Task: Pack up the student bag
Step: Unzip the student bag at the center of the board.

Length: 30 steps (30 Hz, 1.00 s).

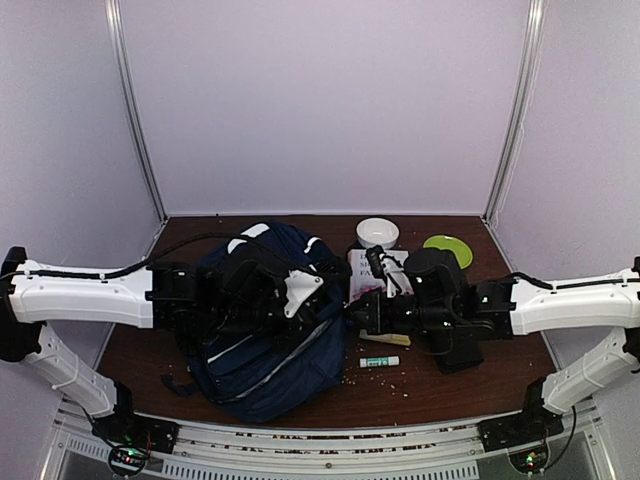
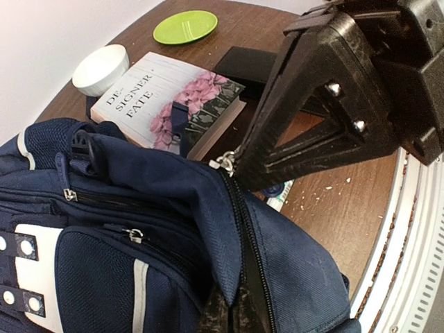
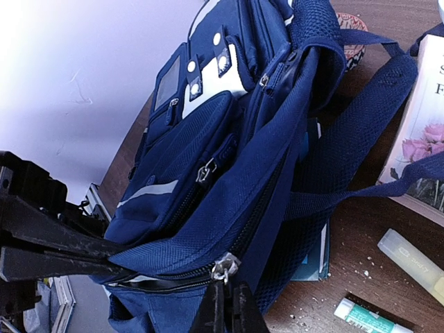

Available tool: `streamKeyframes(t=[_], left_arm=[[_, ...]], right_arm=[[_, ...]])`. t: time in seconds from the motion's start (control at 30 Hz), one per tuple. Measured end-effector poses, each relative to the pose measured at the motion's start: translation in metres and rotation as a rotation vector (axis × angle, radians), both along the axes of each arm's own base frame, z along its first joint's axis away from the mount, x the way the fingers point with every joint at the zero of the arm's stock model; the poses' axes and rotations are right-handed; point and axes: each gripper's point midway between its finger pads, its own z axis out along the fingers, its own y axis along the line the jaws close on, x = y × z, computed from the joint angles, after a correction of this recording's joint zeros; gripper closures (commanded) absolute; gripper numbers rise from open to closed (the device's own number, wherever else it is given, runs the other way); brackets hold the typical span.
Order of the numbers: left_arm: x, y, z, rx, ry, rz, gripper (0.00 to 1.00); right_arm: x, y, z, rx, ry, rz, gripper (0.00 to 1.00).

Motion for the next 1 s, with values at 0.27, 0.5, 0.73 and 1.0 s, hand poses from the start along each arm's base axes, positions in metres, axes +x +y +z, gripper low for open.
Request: streamKeyframes(t=[0.27, 0.5, 0.73, 1.0], left_arm=[[-0.007, 0.018, 0.018, -0.045, -0.020, -0.008, 1.00], [-0.011, 0.035, 0.021, -0.047, -0.017, 0.002, 1.00], [-0.015, 0.052, 0.013, -0.035, 0.006, 0.026, 1.00], [-0.011, 0.054, 0.010, -0.022, 0.001, 0.052, 1.00]], right_arm=[[0.005, 0.011, 0.015, 0.010, -0.035, 0.014, 1.00], [0.024, 0.021, 0.011, -0.005, -0.029, -0.009, 1.00], [0.046, 0.031, -0.005, -0.033, 0.003, -0.030, 1.00], [0.059, 0.036, -0.007, -0.032, 0.015, -0.041, 0.77]])
